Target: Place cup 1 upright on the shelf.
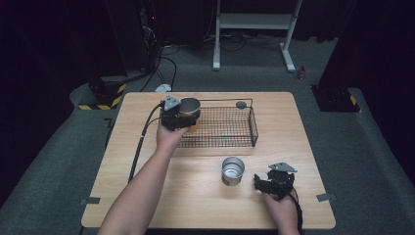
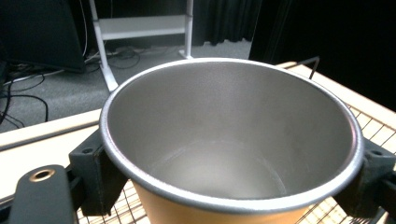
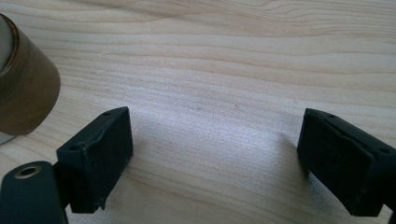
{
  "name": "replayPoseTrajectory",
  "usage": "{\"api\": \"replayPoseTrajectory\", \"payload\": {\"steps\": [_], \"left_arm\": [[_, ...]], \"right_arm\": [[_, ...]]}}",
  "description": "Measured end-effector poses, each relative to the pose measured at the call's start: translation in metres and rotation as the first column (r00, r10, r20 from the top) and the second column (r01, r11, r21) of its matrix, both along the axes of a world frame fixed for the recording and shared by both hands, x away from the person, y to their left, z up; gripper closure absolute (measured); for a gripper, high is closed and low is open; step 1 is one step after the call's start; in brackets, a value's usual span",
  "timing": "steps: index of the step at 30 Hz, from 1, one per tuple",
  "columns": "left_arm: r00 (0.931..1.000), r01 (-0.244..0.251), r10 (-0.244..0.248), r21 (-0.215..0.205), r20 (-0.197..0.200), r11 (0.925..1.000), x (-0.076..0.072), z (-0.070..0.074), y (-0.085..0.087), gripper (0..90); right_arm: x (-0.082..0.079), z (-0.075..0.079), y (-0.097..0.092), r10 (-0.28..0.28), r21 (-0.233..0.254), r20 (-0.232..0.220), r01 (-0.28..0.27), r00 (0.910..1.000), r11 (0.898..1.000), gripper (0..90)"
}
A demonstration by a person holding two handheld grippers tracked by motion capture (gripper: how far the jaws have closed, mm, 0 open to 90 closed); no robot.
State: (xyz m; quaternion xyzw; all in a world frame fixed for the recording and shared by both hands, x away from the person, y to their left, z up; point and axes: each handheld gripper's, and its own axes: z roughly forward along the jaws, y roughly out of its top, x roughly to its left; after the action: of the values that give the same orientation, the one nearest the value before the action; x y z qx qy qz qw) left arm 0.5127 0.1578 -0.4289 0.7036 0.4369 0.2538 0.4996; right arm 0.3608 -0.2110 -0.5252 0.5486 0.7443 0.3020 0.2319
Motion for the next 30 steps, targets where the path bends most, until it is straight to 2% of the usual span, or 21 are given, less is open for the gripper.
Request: {"api": "replayPoseTrajectory", "payload": {"steps": [1, 6, 10, 16, 19, 27, 30], "left_arm": [[1.0, 0.0, 0.0, 0.0, 0.0, 1.0, 0.0, 0.0, 0.0, 14.1], [0.9986, -0.017, 0.017, -0.004, -0.05, 0.9998, 0.004, -0.008, -0.003, 14.1], [0.9982, -0.022, 0.023, 0.016, -0.056, 0.9996, 0.005, -0.01, -0.004, 14.1], [0.9963, -0.019, 0.019, 0.006, -0.083, 0.9998, 0.008, -0.016, -0.005, 14.0], [0.9954, -0.016, 0.018, 0.026, -0.094, 0.9995, 0.009, -0.018, -0.005, 14.0], [0.9923, -0.028, 0.03, 0.018, -0.12, 0.9994, 0.011, -0.02, -0.004, 14.0], [0.9903, -0.035, 0.04, 0.042, -0.133, 0.9985, 0.01, -0.02, -0.005, 14.0]], "right_arm": [[0.0, 0.0, 0.0, 0.0, 0.0, 0.0, 0.0, 1.0, 1.0, 10.3], [0.0, 0.0, 0.0, -0.002, 0.002, -0.001, 0.002, 1.0, 1.0, 10.3], [0.0, 0.0, 0.0, 0.001, 0.0, 0.0, -0.001, 1.0, 1.0, 10.3], [0.0, 0.0, 0.0, 0.001, 0.0, 0.0, -0.001, 1.0, 1.0, 10.3], [0.0, 0.0, 0.0, 0.002, 0.0, 0.0, -0.002, 1.0, 1.0, 10.4], [0.0, 0.0, 0.0, 0.003, -0.001, 0.0, -0.003, 1.0, 1.0, 10.3], [0.0, 0.0, 0.0, 0.003, 0.0, 0.0, -0.003, 1.0, 1.0, 10.3]]}}
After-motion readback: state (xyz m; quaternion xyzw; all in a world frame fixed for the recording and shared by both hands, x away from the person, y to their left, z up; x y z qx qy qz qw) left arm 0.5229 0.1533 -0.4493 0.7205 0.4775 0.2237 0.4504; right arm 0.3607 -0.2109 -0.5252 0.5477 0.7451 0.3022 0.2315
